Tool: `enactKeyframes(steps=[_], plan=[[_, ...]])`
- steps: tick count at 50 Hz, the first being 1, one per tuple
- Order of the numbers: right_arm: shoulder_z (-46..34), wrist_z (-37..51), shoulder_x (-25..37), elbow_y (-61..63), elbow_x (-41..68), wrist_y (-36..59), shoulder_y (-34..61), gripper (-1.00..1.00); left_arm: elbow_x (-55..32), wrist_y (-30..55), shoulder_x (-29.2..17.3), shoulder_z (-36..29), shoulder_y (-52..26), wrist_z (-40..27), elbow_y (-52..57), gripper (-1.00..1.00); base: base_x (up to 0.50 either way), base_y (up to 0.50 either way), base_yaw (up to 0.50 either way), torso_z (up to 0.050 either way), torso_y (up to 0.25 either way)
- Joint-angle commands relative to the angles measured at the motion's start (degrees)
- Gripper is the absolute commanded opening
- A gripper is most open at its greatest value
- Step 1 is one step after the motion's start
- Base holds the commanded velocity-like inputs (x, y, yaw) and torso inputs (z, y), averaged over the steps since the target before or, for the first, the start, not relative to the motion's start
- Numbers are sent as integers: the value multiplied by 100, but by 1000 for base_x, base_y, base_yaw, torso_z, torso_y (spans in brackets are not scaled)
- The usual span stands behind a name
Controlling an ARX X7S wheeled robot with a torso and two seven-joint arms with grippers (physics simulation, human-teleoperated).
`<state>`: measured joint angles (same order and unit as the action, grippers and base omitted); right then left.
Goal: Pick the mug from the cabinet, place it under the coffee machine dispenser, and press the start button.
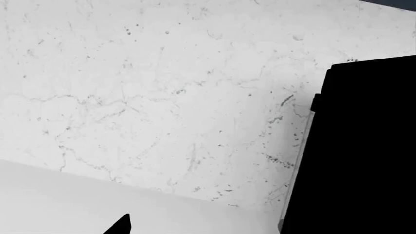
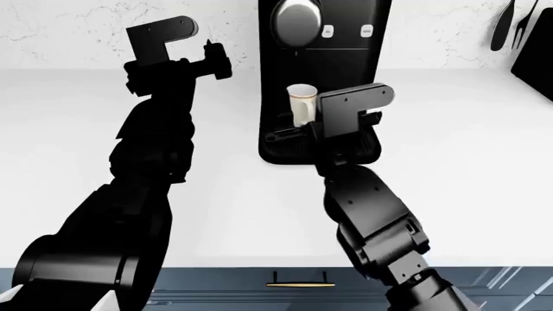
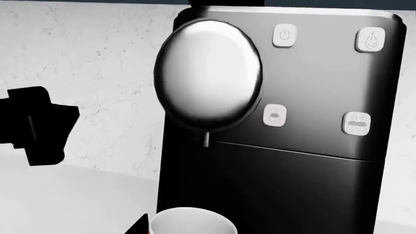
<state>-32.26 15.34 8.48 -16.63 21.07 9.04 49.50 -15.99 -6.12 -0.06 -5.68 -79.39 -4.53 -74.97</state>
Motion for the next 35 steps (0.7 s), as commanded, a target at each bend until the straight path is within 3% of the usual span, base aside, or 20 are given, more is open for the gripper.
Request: enactKeyframes(steps=[1, 25, 35], plan=[[-11, -191, -268, -921, -191, -583, 172, -100, 23, -5, 0, 32, 9, 20, 0, 100, 0, 0, 0, 0, 0], [-91, -605, -799, -3159, -69, -2156, 547, -100, -25, -1, 0, -32, -1, 30, 0, 100, 0, 0, 0, 0, 0], [-1538, -435, -844, -4326, 1223, -3027, 1003, -100, -24, -12, 0, -16, 4, 51, 0, 100, 0, 0, 0, 0, 1]])
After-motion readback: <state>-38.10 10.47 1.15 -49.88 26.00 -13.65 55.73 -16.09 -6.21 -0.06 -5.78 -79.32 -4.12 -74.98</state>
